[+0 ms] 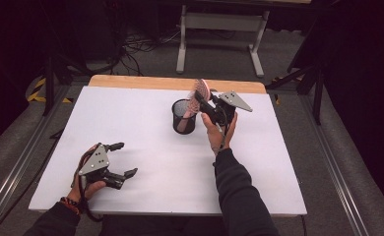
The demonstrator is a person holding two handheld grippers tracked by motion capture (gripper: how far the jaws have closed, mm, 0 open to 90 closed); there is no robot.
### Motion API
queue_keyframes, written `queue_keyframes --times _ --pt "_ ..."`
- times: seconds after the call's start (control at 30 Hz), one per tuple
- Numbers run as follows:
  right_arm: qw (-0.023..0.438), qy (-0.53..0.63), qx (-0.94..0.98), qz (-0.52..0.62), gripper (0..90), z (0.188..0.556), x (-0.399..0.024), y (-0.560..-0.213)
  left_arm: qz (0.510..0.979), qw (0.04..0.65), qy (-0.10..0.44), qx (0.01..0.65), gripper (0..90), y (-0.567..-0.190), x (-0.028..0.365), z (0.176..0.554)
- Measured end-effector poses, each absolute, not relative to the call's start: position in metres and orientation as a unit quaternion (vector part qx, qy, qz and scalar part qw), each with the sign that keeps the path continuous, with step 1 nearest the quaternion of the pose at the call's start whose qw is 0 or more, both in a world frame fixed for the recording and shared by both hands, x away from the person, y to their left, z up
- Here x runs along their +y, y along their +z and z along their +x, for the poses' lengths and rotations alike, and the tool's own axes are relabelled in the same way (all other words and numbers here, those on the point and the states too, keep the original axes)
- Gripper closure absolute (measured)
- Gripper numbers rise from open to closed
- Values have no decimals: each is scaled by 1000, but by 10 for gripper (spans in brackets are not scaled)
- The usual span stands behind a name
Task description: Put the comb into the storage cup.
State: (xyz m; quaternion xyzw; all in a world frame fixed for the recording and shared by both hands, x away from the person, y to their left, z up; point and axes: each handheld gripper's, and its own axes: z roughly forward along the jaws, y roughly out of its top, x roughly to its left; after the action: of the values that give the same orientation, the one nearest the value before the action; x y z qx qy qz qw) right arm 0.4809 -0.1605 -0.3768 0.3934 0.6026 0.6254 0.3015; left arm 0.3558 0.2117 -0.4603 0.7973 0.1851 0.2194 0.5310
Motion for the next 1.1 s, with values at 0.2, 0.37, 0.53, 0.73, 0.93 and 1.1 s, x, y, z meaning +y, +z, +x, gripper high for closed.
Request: queue_keyframes --times 0.2,0.37,0.53,0.73,0.93,1.1 --pt "308 621 594 409 612 481 -167 -382 798 530 219 185 58 -460 211 356" --pt "310 616 591 418 598 482 -171 -385 799 529 218 184 58 -460 211 356" --pt "308 613 590 425 588 483 -176 -388 801 527 217 184 58 -461 211 356" --pt "309 605 597 428 568 484 -177 -390 801 526 217 183 58 -461 211 356" --pt "307 596 601 434 550 486 -176 -394 802 526 217 183 58 -461 211 357" --pt "310 592 607 431 515 486 -176 -394 802 526 217 184 58 -461 211 356"
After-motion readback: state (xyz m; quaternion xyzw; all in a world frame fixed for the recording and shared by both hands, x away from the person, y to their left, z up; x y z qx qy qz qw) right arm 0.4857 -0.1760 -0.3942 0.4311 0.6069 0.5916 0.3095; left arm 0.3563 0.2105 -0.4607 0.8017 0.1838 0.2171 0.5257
